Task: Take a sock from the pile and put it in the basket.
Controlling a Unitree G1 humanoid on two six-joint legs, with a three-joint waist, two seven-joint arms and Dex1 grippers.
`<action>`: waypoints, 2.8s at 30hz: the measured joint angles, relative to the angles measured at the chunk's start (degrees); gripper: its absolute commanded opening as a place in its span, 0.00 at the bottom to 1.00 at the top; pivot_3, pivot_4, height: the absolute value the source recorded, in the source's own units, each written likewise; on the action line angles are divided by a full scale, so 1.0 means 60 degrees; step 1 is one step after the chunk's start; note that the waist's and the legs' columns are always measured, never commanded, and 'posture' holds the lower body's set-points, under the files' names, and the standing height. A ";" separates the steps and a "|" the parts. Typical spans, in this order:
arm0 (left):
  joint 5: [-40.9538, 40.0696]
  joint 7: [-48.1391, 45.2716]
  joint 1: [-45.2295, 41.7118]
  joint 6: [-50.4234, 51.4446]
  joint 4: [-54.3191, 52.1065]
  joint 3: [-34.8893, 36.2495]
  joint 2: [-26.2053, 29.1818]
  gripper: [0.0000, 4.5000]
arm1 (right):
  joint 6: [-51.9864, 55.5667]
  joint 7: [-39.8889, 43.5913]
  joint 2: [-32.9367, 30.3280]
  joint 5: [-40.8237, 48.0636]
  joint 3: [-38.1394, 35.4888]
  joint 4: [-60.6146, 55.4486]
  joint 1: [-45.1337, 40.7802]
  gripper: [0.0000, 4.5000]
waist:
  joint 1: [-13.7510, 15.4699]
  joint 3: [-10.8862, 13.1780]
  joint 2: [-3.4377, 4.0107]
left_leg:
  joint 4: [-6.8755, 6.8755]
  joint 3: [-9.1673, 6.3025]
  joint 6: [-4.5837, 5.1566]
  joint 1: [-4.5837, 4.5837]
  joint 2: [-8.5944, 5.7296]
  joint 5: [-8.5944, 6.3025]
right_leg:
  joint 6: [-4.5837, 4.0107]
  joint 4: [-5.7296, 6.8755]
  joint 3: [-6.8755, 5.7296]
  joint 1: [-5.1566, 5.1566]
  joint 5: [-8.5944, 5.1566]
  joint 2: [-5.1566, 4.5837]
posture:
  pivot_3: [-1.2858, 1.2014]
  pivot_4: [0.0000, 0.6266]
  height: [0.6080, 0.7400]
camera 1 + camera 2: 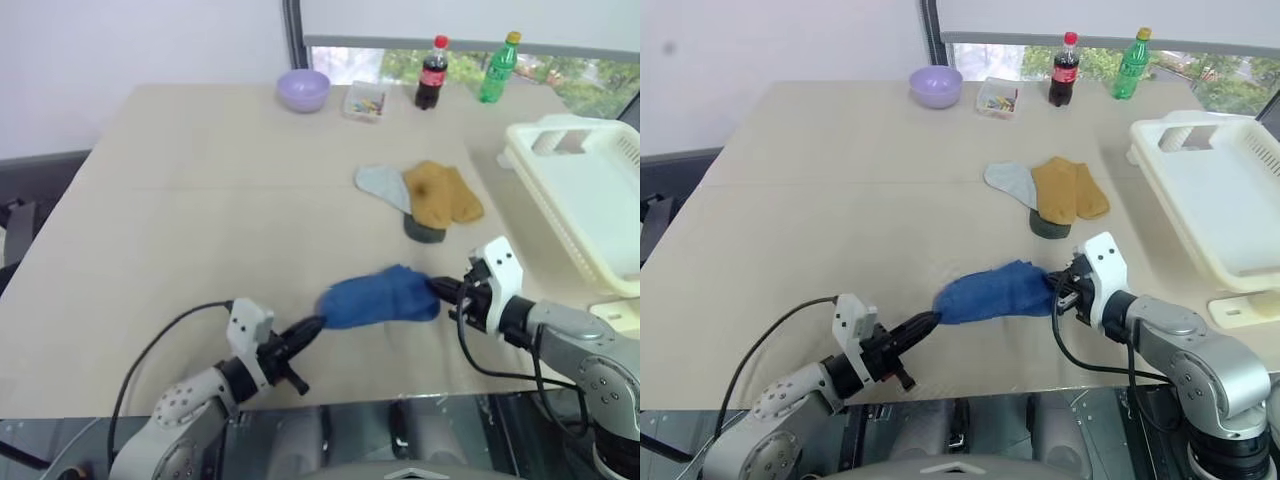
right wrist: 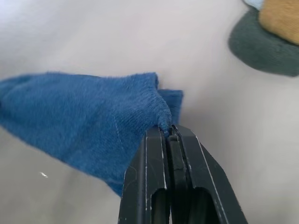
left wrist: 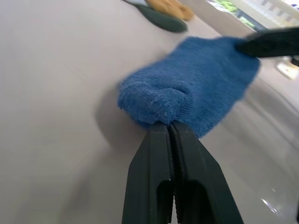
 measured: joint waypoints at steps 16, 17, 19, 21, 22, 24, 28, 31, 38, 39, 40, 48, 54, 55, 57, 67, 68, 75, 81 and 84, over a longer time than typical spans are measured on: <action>0.0074 -0.0793 -0.0657 -0.1589 0.1020 -0.0257 -0.0517 0.01 | 0.0003 -0.0320 -0.0021 0.0134 0.0070 -0.0060 0.0219 0.00 | 0.0007 0.0001 0.0001 | -0.0002 -0.0005 0.0002 -0.0005 0.0004 0.0000 | 0.0018 -0.0004 -0.0006 0.0001 -0.0010 -0.0003 | 0.52 0.24 0.92; 0.0052 -0.0808 -0.0746 -0.1576 0.1020 -0.0269 -0.0511 0.01 | 0.0003 -0.0351 -0.0008 0.0144 0.0069 -0.0071 0.0222 0.00 | 0.0005 0.0001 0.0001 | -0.0002 -0.0004 0.0002 -0.0005 0.0002 0.0000 | 0.0018 -0.0004 -0.0006 0.0002 -0.0010 -0.0003 | 0.52 0.24 0.92; 0.0045 -0.0801 -0.1017 -0.1468 0.1016 -0.0326 -0.0478 0.01 | 0.0001 -0.0403 0.0002 0.0162 0.0068 -0.0074 0.0236 0.00 | 0.0006 0.0001 0.0001 | -0.0002 -0.0004 0.0002 -0.0005 -0.0002 0.0000 | 0.0016 -0.0005 -0.0006 0.0002 -0.0009 -0.0002 | 0.52 0.24 0.92; 0.0047 -0.0757 -0.1239 -0.1366 0.1009 -0.0423 -0.0439 0.01 | -0.0016 -0.0435 0.0011 0.0166 0.0069 -0.0074 0.0256 0.00 | 0.0008 0.0001 0.0001 | -0.0002 -0.0005 0.0002 -0.0006 -0.0006 0.0000 | 0.0014 -0.0004 -0.0006 0.0002 -0.0008 0.0001 | 0.52 0.24 0.92; 0.0051 -0.0733 -0.1343 -0.1272 0.1008 -0.0500 -0.0396 0.01 | -0.0055 -0.0452 0.0011 0.0156 0.0069 -0.0073 0.0320 0.00 | 0.0008 0.0001 0.0001 | -0.0002 -0.0005 0.0002 -0.0006 -0.0008 0.0001 | 0.0014 -0.0004 -0.0006 0.0002 -0.0007 0.0001 | 0.52 0.24 0.92; 0.0082 -0.0689 -0.1420 -0.1149 0.1008 -0.0571 -0.0339 0.01 | -0.0096 -0.0469 0.0002 0.0121 0.0074 -0.0069 0.0442 0.00 | 0.0006 0.0001 0.0001 | -0.0002 -0.0005 0.0002 -0.0006 -0.0007 0.0001 | 0.0013 -0.0004 -0.0006 0.0002 -0.0007 0.0003 | 0.52 0.24 0.92; 0.0426 -0.0496 -0.1618 -0.0916 0.1024 -0.0826 -0.0168 0.00 | -0.0151 -0.0514 -0.0041 0.0091 0.0081 -0.0063 0.0581 0.07 | 0.0007 0.0001 0.0001 | -0.0002 -0.0005 0.0002 -0.0005 -0.0008 0.0001 | 0.0019 -0.0003 -0.0006 0.0003 -0.0010 0.0003 | 0.52 0.24 0.92; 0.0611 -0.0434 -0.1710 -0.0850 0.1132 -0.0980 -0.0156 0.00 | -0.0152 -0.0503 -0.0069 0.0102 0.0090 -0.0063 0.0602 0.29 | 0.0006 0.0000 0.0001 | -0.0002 -0.0005 0.0003 -0.0004 -0.0007 0.0001 | 0.0020 -0.0003 -0.0006 0.0003 -0.0011 0.0003 | 0.52 0.24 0.92; 0.0963 -0.0104 -0.2066 -0.0785 0.1385 -0.1097 -0.0256 0.00 | -0.1293 -0.0047 -0.0616 -0.0339 0.0432 -0.0056 0.0795 0.58 | 0.0011 0.0001 0.0001 | -0.0001 -0.0006 0.0003 -0.0004 -0.0011 0.0001 | 0.0025 -0.0003 -0.0006 0.0005 -0.0013 0.0003 | 0.52 0.24 0.92; 0.0973 -0.0130 -0.2198 -0.0808 0.1384 -0.1097 -0.0236 0.00 | -0.2048 0.0366 -0.0973 -0.0598 0.0644 -0.0057 0.0789 0.58 | 0.0011 0.0001 0.0001 | -0.0001 -0.0005 0.0003 -0.0002 -0.0012 0.0001 | 0.0028 -0.0003 -0.0005 0.0005 -0.0015 0.0003 | 0.52 0.24 0.92; 0.0982 -0.0148 -0.2232 -0.0828 0.1384 -0.1097 -0.0216 0.00 | -0.2269 0.0496 -0.1055 -0.0701 0.0702 -0.0052 0.0780 0.58 | 0.0011 0.0000 0.0000 | -0.0001 -0.0006 0.0003 0.0000 -0.0011 0.0001 | 0.0028 -0.0003 -0.0006 0.0007 -0.0015 0.0005 | 0.52 0.24 0.92; 0.1095 -0.0679 -0.2486 -0.1191 0.1256 -0.0943 0.0300 0.00 | -0.5314 0.2078 -0.1602 -0.2094 0.1976 0.0772 0.0187 0.58 | 0.0023 0.0001 0.0001 | -0.0002 -0.0008 0.0003 0.0000 -0.0007 0.0002 | 0.0016 -0.0003 -0.0006 0.0008 -0.0009 0.0017 | 0.52 0.24 0.92; 0.0771 -0.0744 -0.2844 -0.0701 0.0911 -0.0807 0.0591 0.00 | -0.6897 0.2736 -0.1097 -0.3022 0.3219 0.2070 -0.0358 0.58 | 0.0009 0.0002 0.0001 | 0.0003 -0.0002 0.0003 0.0006 -0.0012 0.0003 | 0.0009 0.0000 -0.0003 0.0014 -0.0001 0.0014 | 0.52 0.24 0.92; 0.0756 -0.0736 -0.2898 -0.0560 0.0860 -0.0809 0.0620 0.00 | -0.7302 0.2910 -0.1015 -0.3243 0.3461 0.2420 -0.0575 0.58 | 0.0010 0.0002 -0.0001 | 0.0003 -0.0005 0.0003 0.0012 -0.0010 0.0003 | 0.0009 0.0001 -0.0004 0.0021 -0.0002 0.0019 | 0.52 0.24 0.92; 0.0752 -0.0736 -0.3023 -0.0327 0.0847 -0.0853 0.0705 0.00 | -0.7910 0.3189 -0.0819 -0.3588 0.3794 0.3146 -0.1012 0.58 | 0.0006 0.0002 0.0000 | 0.0003 -0.0003 0.0002 0.0016 -0.0010 0.0004 | 0.0009 0.0004 -0.0004 0.0022 -0.0002 0.0021 | 0.52 0.24 0.92; 0.0782 -0.0716 -0.3221 0.0257 0.0776 -0.0940 0.0851 0.00 | -0.9641 0.5393 -0.1304 -0.4393 0.4461 0.5839 -0.1757 0.40 | 0.0048 0.0002 0.0000 | 0.0003 0.0035 0.0002 0.0019 -0.0010 0.0003 | -0.0006 0.0002 -0.0004 0.0030 0.0005 0.0026 | 0.52 0.24 0.92; 0.0792 -0.0727 -0.3190 0.0246 0.0776 -0.0943 0.0851 0.00 | -0.9748 0.5500 -0.1309 -0.4414 0.4467 0.5911 -0.1757 0.29 | 0.0044 0.0001 0.0000 | 0.0003 0.0034 0.0002 0.0022 -0.0008 0.0004 | -0.0006 0.0002 -0.0004 0.0033 0.0005 0.0030 | 0.52 0.24 0.92; 0.0938 -0.0815 -0.2814 0.0049 0.0909 -0.0928 0.0851 0.00 | -1.0127 0.5659 -0.1234 -0.4573 0.4446 0.6281 -0.1757 0.02 | 0.0041 -0.0002 -0.0001 | 0.0031 0.0027 0.0001 0.0052 -0.0001 0.0004 | -0.0004 0.0005 -0.0016 0.0076 0.0006 0.0030 | 0.52 0.24 0.92; 0.0403 -0.1326 -0.2843 0.0070 0.1327 -0.0377 0.1075 0.41 | -1.0198 0.5560 -0.0916 -0.4743 0.4439 0.6557 -0.1855 0.00 | -0.0003 -0.0007 -0.0001 | 0.0049 0.0017 0.0001 0.0059 0.0013 0.0004 | -0.0014 0.0021 -0.0020 0.0079 0.0013 0.0041 | 0.52 0.24 0.92; 0.0321 -0.1486 -0.2977 0.0163 0.1524 -0.0167 0.1246 0.72 | -1.0239 0.5523 -0.0860 -0.4858 0.4439 0.6646 -0.1880 0.00 | 0.0002 -0.0009 0.0001 | 0.0067 0.0018 -0.0001 0.0061 0.0016 0.0005 | -0.0014 0.0039 -0.0022 0.0080 0.0012 0.0044 | 0.52 0.24 0.92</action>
